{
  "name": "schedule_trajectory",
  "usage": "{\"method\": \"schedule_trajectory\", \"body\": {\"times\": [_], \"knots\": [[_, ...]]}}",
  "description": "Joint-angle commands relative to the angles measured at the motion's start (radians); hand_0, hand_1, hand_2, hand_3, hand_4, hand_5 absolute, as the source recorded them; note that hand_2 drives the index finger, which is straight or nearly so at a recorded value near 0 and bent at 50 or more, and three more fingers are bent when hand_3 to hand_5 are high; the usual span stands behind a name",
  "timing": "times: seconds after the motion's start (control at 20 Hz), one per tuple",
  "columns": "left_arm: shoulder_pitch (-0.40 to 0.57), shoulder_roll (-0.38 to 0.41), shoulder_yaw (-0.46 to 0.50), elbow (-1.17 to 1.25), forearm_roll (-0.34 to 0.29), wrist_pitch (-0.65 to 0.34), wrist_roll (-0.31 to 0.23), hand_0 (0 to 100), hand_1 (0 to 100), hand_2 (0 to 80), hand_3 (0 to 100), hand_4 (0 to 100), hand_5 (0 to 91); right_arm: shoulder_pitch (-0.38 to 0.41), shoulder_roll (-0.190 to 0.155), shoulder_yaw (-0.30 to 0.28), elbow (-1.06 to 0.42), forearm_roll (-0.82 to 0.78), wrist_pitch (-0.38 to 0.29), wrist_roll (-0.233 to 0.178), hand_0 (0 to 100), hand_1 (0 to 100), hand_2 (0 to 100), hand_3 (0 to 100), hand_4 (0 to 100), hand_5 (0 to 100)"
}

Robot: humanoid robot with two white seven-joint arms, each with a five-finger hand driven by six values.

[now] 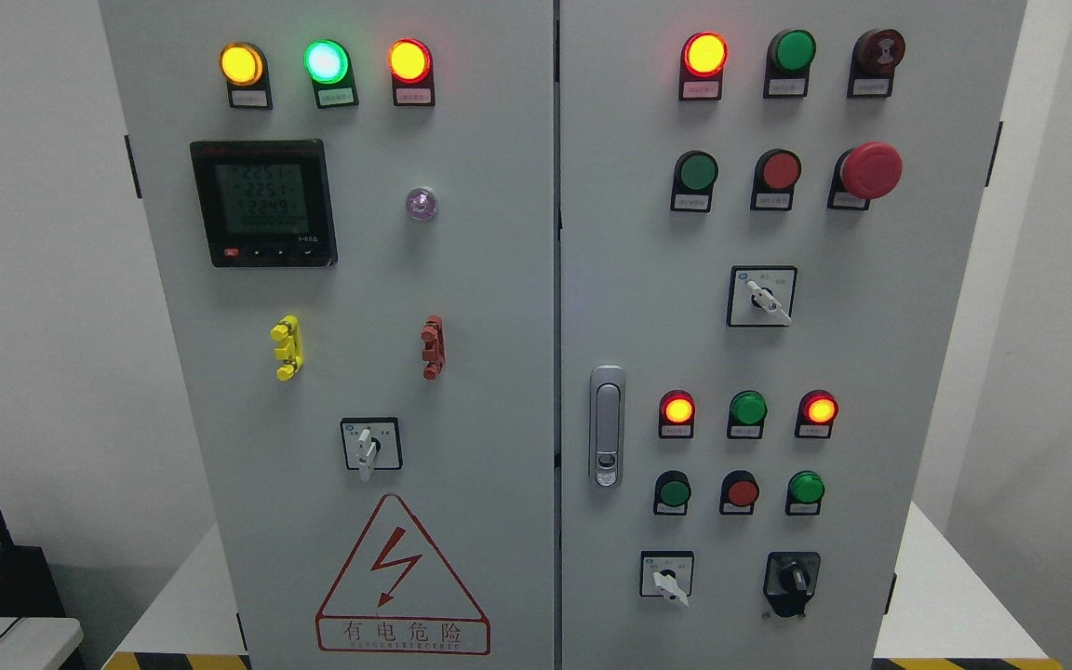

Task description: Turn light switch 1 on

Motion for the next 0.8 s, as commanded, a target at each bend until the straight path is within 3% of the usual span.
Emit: {"method": "schedule_trajectory", "body": {"times": [0.0, 0.15, 0.45, 0.75], "knots": [[0.003, 0.009, 0.001, -0.053, 0.037, -0.003, 0.022, 37, 5, 0.0, 0, 0, 0.0, 0.0, -0.001, 0.017, 0.0, -0.025, 0.0, 0.0, 12, 39, 0, 0, 0, 0], [0.031, 0.011, 0.021, -0.126, 0.055, -0.001, 0.029, 37, 5, 0.0, 0, 0, 0.0, 0.0, -0.001, 0.017, 0.0, -0.025, 0.0, 0.0, 12, 39, 0, 0, 0, 0], [0.062, 0.011, 0.182, -0.265, 0.055, -0.009, 0.018, 37, 6, 0.0, 0, 0, 0.0, 0.0, -0.001, 0.017, 0.0, -0.025, 0.0, 0.0, 12, 39, 0, 0, 0, 0], [0.115, 0.029, 0.234, -0.366, 0.052, -0.119, 0.02, 37, 6, 0.0, 0, 0, 0.0, 0.0, -0.001, 0.017, 0.0, -0.025, 0.0, 0.0, 12, 39, 0, 0, 0, 0]]}}
